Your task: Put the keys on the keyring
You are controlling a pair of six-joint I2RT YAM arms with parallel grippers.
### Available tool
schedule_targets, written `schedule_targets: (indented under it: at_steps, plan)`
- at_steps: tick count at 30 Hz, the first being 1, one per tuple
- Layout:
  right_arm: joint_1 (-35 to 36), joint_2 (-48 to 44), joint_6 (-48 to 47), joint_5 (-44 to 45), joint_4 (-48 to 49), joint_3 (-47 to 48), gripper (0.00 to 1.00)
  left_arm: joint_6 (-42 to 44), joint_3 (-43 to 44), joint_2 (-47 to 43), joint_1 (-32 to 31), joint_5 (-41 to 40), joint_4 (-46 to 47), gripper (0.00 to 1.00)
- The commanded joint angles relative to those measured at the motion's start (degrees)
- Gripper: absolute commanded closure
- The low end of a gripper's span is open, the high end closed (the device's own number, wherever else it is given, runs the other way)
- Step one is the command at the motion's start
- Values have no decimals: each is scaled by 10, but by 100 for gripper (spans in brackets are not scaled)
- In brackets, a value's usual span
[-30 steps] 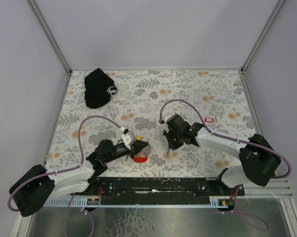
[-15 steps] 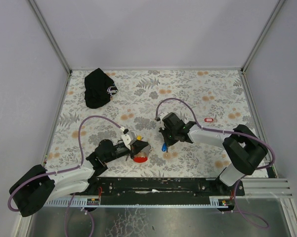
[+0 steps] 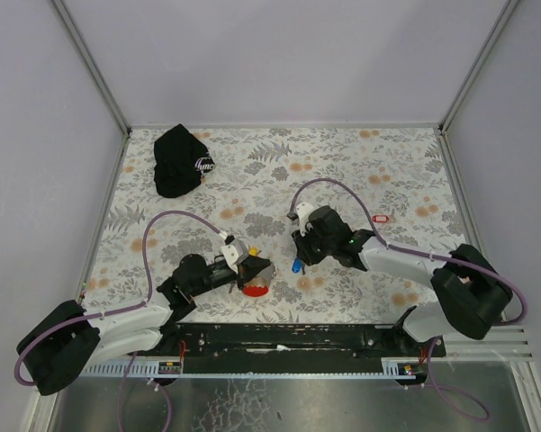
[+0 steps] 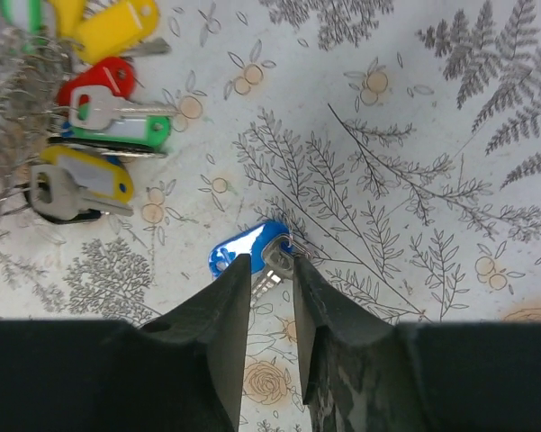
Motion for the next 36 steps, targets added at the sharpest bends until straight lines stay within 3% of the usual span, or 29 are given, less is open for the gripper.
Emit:
schedule_targets:
  at_steps: [1,8,14,25,36]
  plan:
    - [-17,-69,-64,-73,77,-28,67,-1,3,-4,5,14,34,100]
    - [-25,-152,-180,-232,239,-120,71,-7,-3,-7,10,39,50,100]
    - [-26,-141,-250,-333,372,-164,74,-10,-2,-5,13,56,55,100]
    - [-26,-65,-301,-433,397,-126,78,-12,-2,-2,17,63,55,100]
    - [-26,-50,-302,-452,403,-113,79,-14,2,11,18,72,59,100]
